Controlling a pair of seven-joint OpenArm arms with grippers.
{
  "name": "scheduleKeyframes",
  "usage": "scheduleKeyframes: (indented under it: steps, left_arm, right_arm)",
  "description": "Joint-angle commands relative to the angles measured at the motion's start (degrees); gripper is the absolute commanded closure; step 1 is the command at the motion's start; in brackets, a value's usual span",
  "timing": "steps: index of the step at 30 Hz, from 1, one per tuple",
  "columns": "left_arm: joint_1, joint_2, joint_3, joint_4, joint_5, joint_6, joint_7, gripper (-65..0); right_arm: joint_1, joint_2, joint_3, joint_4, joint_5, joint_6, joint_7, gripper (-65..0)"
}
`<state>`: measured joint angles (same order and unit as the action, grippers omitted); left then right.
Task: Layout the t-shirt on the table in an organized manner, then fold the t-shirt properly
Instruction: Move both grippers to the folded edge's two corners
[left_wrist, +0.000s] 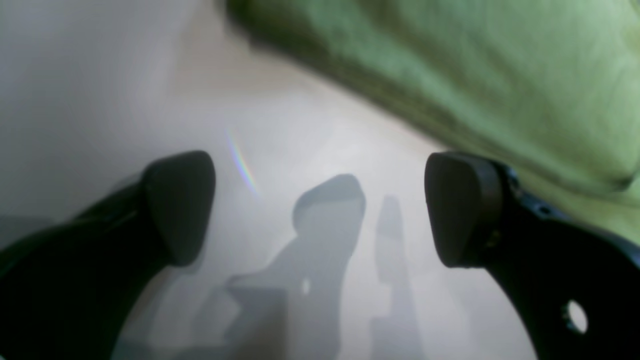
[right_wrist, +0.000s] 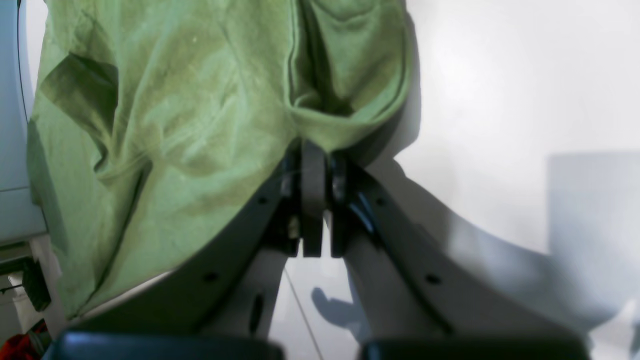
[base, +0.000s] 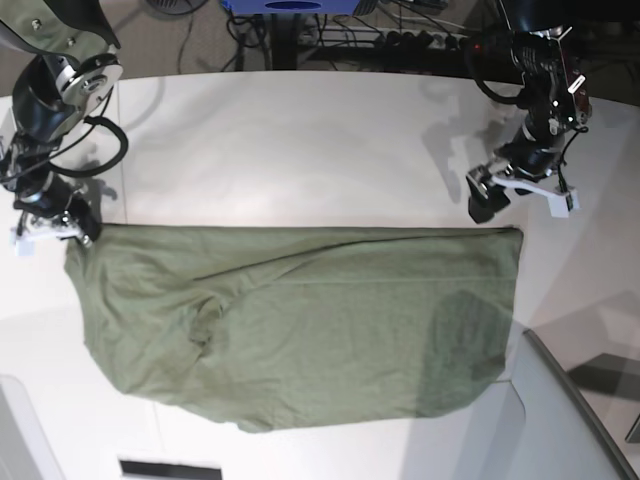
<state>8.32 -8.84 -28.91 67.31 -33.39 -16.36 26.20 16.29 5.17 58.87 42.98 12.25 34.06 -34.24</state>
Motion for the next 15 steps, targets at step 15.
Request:
scheduleKeyframes:
  steps: [15]
  left_arm:
    - [-6.1, 1.3, -6.8, -4.2, 1.3, 1.5, -0.8, -65.0]
  right_arm:
    - [0.5, 0.7, -0.2, 0.4, -0.4, -0.1, -0.6, -0.2]
